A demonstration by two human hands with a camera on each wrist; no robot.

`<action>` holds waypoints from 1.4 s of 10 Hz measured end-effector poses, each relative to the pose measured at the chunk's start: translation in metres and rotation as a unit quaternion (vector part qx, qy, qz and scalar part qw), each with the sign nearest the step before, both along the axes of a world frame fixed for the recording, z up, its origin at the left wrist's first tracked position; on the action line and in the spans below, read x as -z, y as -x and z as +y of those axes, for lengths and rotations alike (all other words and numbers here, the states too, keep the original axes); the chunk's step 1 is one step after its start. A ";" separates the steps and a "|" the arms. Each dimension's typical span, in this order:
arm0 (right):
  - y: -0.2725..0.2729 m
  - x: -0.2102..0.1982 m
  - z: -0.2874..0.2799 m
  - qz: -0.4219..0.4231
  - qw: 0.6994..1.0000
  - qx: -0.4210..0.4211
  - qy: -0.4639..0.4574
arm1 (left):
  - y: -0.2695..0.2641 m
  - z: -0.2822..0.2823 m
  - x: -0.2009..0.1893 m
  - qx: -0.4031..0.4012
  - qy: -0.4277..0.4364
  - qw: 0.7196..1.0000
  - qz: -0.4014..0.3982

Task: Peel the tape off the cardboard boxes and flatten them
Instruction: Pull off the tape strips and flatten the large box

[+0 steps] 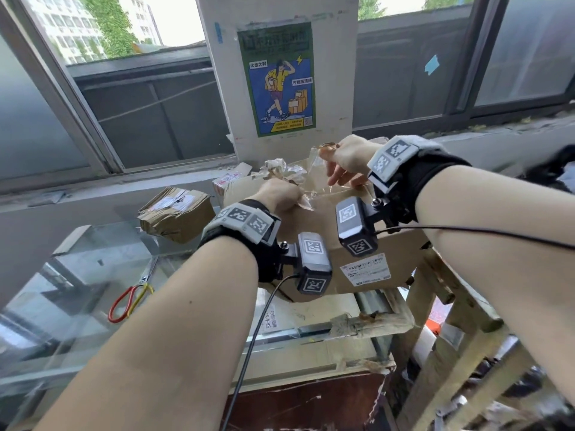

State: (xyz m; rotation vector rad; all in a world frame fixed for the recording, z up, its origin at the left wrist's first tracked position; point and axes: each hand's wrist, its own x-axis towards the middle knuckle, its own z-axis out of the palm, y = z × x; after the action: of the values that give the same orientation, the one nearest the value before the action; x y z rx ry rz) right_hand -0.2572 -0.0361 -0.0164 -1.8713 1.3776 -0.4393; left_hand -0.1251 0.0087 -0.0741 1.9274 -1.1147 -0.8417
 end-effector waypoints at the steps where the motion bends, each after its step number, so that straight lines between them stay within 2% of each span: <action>1: 0.001 -0.005 0.002 -0.058 0.997 0.024 -0.036 | 0.001 0.003 -0.002 0.011 -0.017 0.999 0.044; 2: 0.001 -0.003 -0.001 -0.148 0.986 0.056 -0.054 | 0.005 0.003 -0.002 0.051 -0.029 0.998 0.033; 3: 0.001 0.002 -0.007 -0.258 0.960 0.078 -0.079 | 0.002 0.007 -0.003 0.079 -0.036 0.996 0.006; 4: 0.002 -0.002 -0.012 -0.361 0.921 0.127 -0.073 | -0.002 0.012 -0.007 0.125 -0.067 0.989 0.034; 5: -0.003 0.002 -0.012 -0.354 0.924 0.114 -0.095 | -0.008 0.015 -0.007 0.130 -0.077 0.988 0.041; 6: -0.001 0.005 -0.014 -0.361 0.914 0.068 -0.170 | -0.015 0.016 -0.004 0.116 -0.056 0.990 0.056; 7: 0.012 -0.002 -0.020 -0.383 0.896 0.066 -0.215 | -0.023 0.017 0.002 0.086 -0.043 0.992 0.081; 8: 0.015 -0.002 -0.025 -0.296 0.935 0.104 -0.167 | -0.020 0.015 0.002 0.098 -0.030 0.987 0.120; 9: 0.005 0.007 -0.030 -0.169 0.977 0.116 -0.058 | -0.008 0.010 -0.002 0.133 -0.021 0.985 0.105; 10: 0.000 0.014 -0.026 -0.056 0.994 0.087 0.023 | -0.002 0.006 -0.003 0.144 -0.019 0.986 0.083; 11: 0.001 0.020 -0.021 0.004 0.998 0.025 0.059 | -0.003 0.007 -0.003 0.175 -0.005 0.980 0.092; 12: 0.001 0.025 -0.015 0.034 0.998 -0.048 0.034 | -0.005 0.006 -0.001 0.159 0.037 0.983 0.080; 13: 0.002 0.030 -0.015 0.020 0.997 -0.057 0.041 | -0.006 0.000 0.002 0.120 0.051 0.988 0.085; 14: 0.001 0.032 -0.009 0.042 0.994 -0.096 0.029 | -0.007 -0.005 0.003 0.102 0.031 0.990 0.097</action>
State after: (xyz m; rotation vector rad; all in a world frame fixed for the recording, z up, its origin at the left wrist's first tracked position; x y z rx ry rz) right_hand -0.2586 -0.0455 -0.0484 -2.0686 1.2341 -0.3102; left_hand -0.1180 0.0036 -0.0769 1.6602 -1.2179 -1.0683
